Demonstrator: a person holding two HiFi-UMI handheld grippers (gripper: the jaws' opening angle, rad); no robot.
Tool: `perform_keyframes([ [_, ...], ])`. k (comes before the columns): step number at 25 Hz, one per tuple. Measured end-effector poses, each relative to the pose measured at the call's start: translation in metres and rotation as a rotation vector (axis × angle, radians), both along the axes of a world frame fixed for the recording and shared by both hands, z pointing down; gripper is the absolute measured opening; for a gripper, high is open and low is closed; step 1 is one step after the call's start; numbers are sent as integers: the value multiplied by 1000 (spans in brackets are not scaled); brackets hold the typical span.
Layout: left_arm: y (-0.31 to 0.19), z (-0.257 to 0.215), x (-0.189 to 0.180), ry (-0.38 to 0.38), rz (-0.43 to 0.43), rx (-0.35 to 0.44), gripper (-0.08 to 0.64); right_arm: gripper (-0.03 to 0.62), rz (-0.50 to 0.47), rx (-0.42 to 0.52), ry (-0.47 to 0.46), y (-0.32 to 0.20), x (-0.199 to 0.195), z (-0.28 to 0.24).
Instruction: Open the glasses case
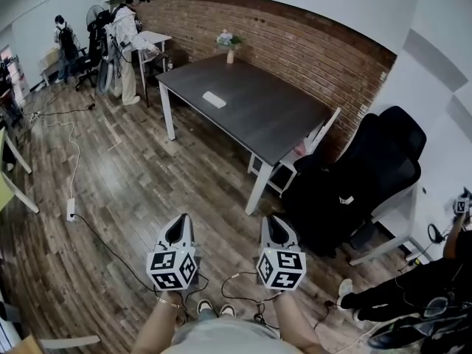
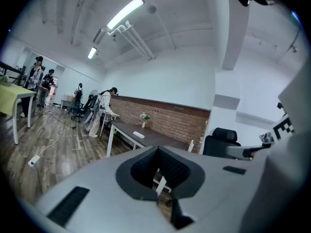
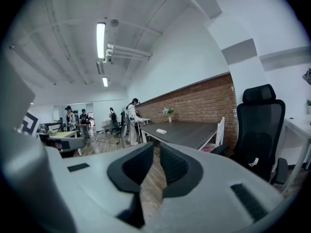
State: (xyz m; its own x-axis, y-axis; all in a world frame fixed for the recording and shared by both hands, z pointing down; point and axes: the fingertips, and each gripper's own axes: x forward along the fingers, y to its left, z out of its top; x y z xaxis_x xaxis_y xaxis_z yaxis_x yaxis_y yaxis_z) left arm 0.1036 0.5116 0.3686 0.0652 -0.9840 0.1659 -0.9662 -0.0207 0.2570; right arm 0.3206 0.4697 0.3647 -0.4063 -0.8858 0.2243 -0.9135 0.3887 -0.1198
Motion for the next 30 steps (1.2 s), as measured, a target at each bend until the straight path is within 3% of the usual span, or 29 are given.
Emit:
perform_keyframes([
  [1, 0, 0, -1, 0, 0, 1, 5, 81, -4, 2, -1, 0, -1, -1],
  [2, 0, 0, -3, 0, -1, 2, 5, 107, -5, 4, -1, -1, -3, -1],
  [4, -1, 0, -6, 1, -1, 3, 5, 115, 4, 11, 3, -2, -4, -3],
  [10, -3, -4, -16, -2, -4, 5, 5, 235, 42, 33, 21, -6, -8, -9],
  [24, -8, 9, -46, 1, 8, -18, 5, 256, 92, 13, 21, -13, -27, 2],
  [30, -34, 16, -57, 2, 21, -31, 5, 256, 111, -24, 6, -33, -34, 15],
])
